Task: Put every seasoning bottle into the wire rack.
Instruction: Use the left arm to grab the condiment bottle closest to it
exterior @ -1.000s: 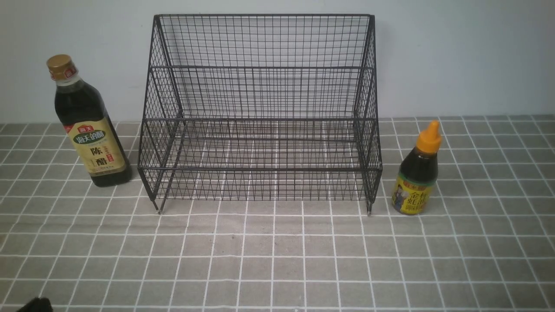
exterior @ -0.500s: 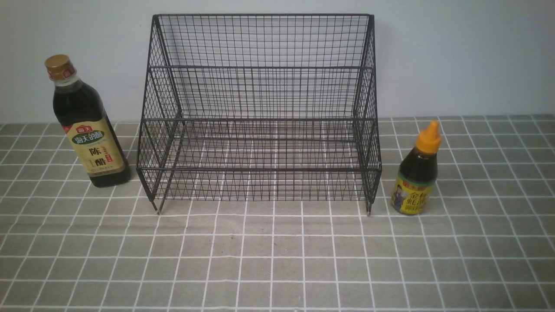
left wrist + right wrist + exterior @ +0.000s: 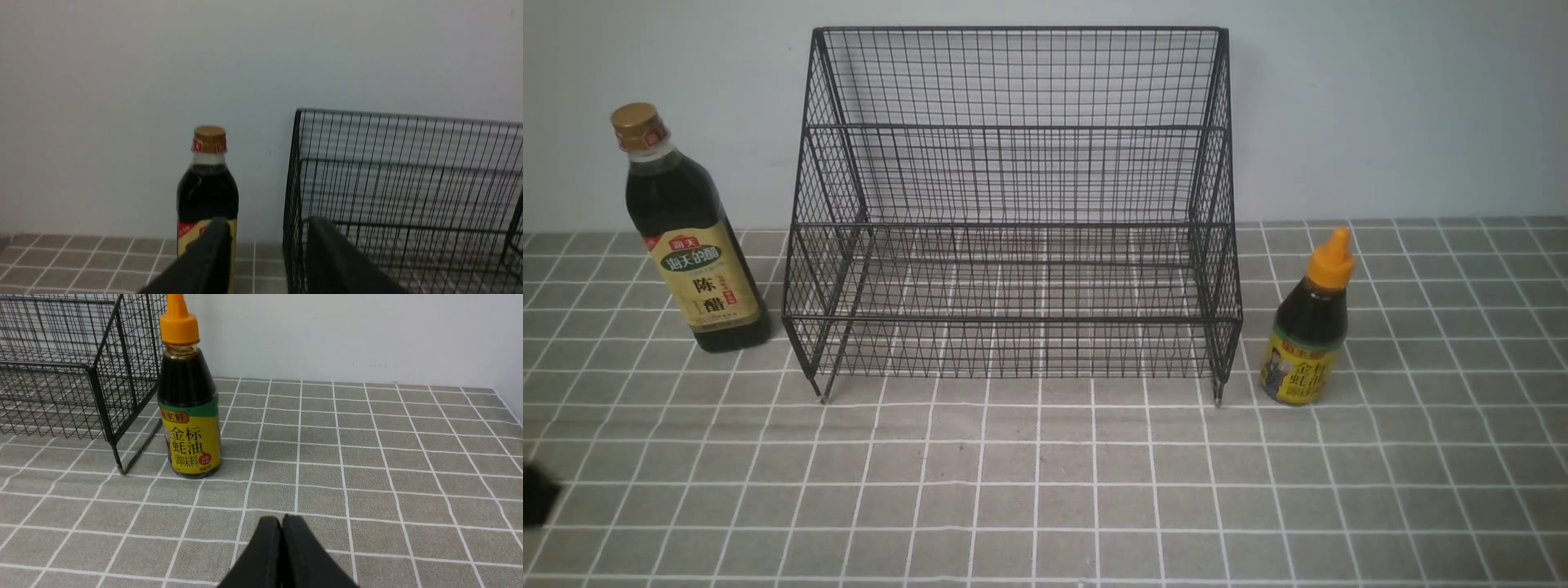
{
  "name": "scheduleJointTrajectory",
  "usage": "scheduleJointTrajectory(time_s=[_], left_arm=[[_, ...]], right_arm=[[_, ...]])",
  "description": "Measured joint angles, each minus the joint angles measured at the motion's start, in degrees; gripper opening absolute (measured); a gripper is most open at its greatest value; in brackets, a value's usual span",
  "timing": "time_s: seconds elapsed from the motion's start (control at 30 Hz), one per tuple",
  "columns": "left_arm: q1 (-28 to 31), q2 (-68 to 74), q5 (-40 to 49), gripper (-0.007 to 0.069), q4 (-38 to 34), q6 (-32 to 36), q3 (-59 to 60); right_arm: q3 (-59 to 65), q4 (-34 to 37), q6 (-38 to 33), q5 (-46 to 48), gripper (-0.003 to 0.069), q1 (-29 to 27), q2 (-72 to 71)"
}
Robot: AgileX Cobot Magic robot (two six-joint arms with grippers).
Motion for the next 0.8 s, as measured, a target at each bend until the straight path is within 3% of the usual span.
scheduleJointTrajectory(time_s=[0.17,0.37,0.6,0.8], left_arm=[[0.00,11.92,-1.45,0.0461,0.78,0.06,-7.94],[1.25,25.51,-9.94,0.0564,-1.28,0.10,-15.28],[1.51,39.08,-14.84,0.0574,-7.61,0.53,-22.88],[2.76,51.91,-17.58,0.0574,-8.68,6.22,-30.83]], right_arm=[[0.00,0.00,0.00,0.00,-0.0014,0.00,0.00],[0.00,0.00,0.00,0.00,-0.0014,0.00,0.00],[0.00,0.00,0.00,0.00,-0.0014,0.00,0.00],[0.00,0.00,0.17,0.00,-0.0014,0.00,0.00]])
